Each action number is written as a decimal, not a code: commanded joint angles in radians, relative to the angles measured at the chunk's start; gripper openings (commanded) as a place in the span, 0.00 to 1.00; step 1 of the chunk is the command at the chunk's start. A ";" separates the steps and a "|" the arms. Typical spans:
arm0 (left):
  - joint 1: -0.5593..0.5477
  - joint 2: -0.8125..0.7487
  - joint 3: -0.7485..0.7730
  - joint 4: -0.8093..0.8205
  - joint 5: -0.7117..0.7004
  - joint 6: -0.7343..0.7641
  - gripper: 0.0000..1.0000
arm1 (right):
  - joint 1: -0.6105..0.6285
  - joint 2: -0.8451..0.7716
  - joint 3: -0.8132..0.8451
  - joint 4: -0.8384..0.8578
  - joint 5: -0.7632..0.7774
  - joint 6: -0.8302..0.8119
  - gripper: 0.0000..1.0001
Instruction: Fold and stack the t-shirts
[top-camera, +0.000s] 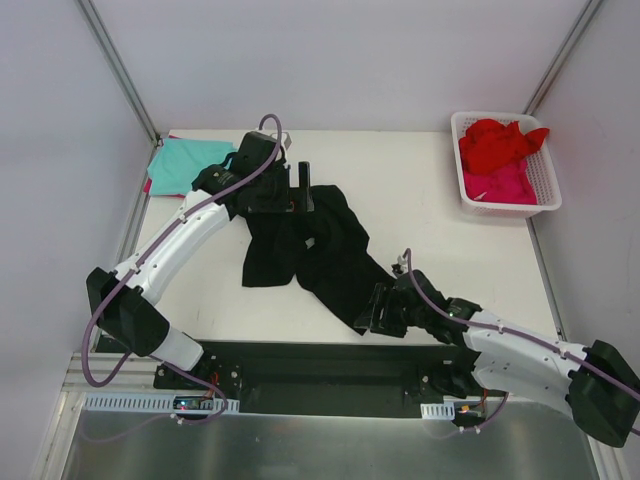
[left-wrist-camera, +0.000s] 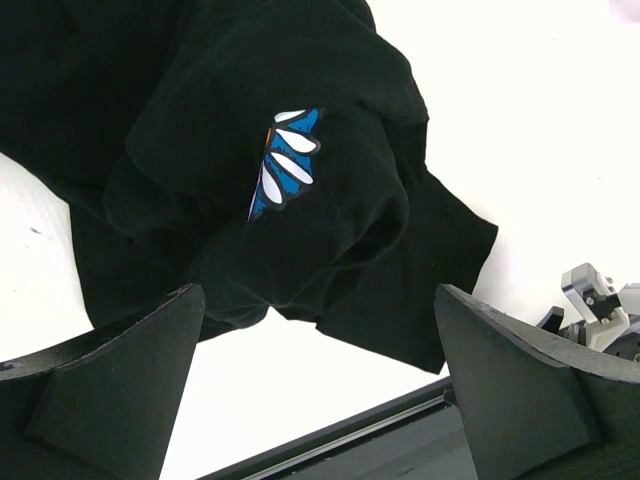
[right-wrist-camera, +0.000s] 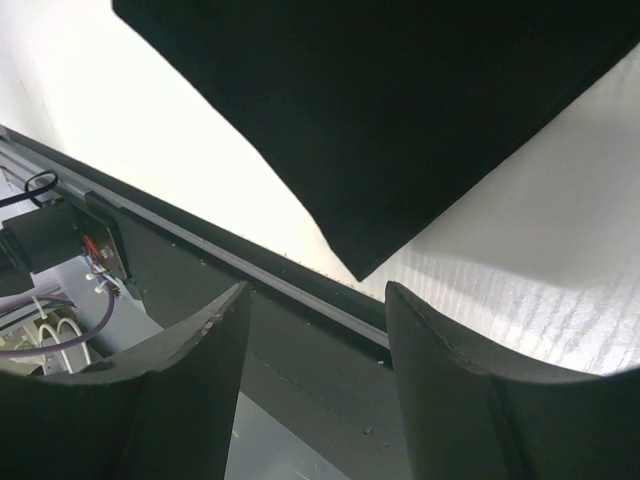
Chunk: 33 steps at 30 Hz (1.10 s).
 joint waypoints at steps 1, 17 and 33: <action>0.012 -0.041 -0.007 -0.017 -0.012 0.020 0.99 | 0.007 0.043 0.040 0.030 0.041 0.002 0.59; 0.024 -0.067 -0.028 -0.017 -0.007 0.025 0.99 | 0.032 0.164 0.020 0.132 0.065 0.023 0.53; 0.045 -0.096 -0.053 -0.017 0.004 0.029 0.99 | 0.038 0.192 0.006 0.146 0.094 0.025 0.15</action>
